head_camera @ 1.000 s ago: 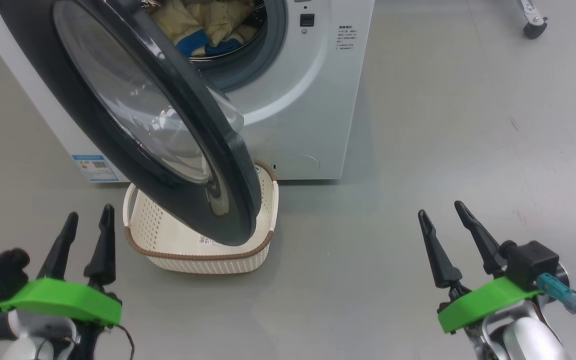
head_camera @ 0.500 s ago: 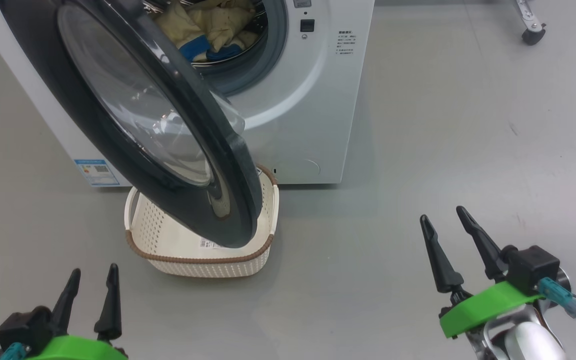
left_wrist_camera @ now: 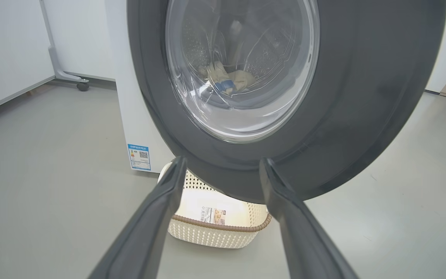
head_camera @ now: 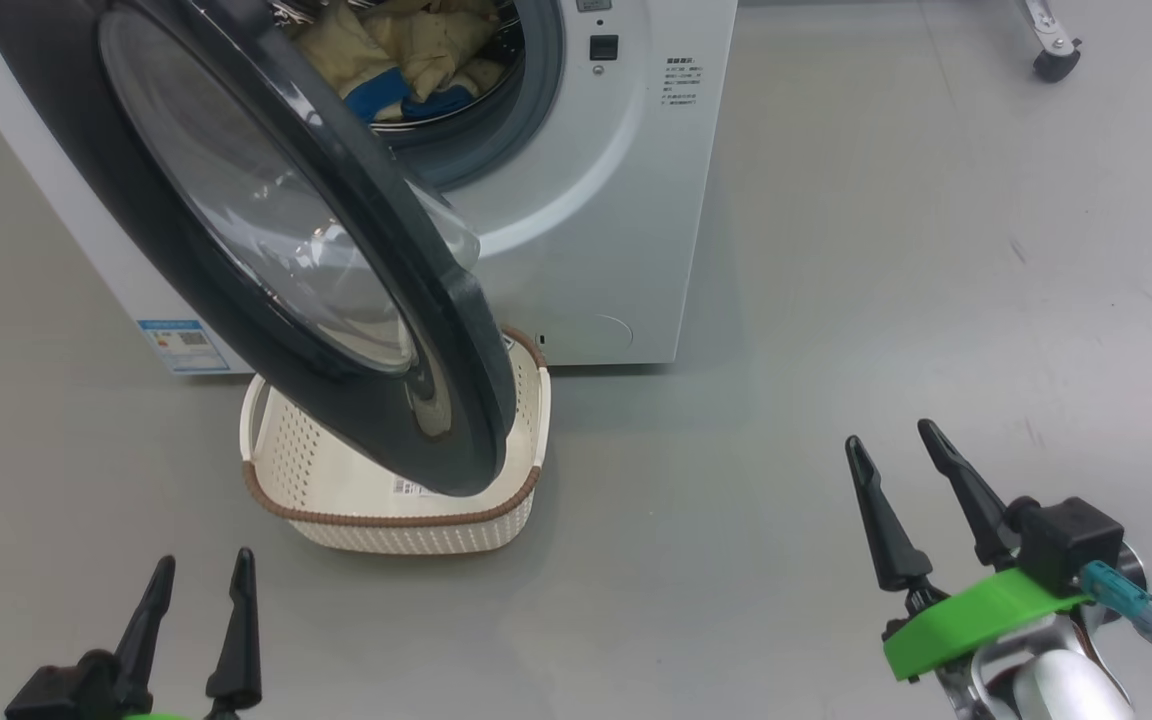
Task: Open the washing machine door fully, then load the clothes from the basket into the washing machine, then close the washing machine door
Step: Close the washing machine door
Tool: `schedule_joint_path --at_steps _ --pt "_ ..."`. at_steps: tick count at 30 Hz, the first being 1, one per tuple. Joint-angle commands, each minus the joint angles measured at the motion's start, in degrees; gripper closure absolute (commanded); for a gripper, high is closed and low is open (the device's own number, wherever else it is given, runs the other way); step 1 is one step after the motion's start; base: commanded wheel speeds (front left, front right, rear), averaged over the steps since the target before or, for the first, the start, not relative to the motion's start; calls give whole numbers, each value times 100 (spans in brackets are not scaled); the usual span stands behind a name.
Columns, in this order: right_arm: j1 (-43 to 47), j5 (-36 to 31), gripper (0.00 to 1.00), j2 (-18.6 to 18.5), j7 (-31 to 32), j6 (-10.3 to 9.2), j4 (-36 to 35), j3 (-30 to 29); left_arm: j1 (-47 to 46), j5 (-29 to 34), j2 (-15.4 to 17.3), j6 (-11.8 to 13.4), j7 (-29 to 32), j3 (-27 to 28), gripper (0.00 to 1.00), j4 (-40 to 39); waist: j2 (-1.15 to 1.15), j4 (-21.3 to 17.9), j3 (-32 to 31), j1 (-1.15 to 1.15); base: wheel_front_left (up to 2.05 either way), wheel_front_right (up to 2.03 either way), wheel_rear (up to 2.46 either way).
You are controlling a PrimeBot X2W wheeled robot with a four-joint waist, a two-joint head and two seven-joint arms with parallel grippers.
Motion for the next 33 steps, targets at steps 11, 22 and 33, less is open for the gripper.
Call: schedule_joint_path --at_steps 11,22,33 --pt "76 -118 0 -2 -37 25 -155 -143 63 229 -64 2 -80 486 0 -363 0 -48 -29 0 0 0 0" --pt "144 -161 0 21 -37 25 55 -238 163 343 -180 2 -81 606 0 -521 0 -72 -32 0 0 0 0" --pt "86 -71 100 40 -37 25 230 -295 303 359 -178 2 -81 684 0 -595 0 -43 -61 0 0 0 0"
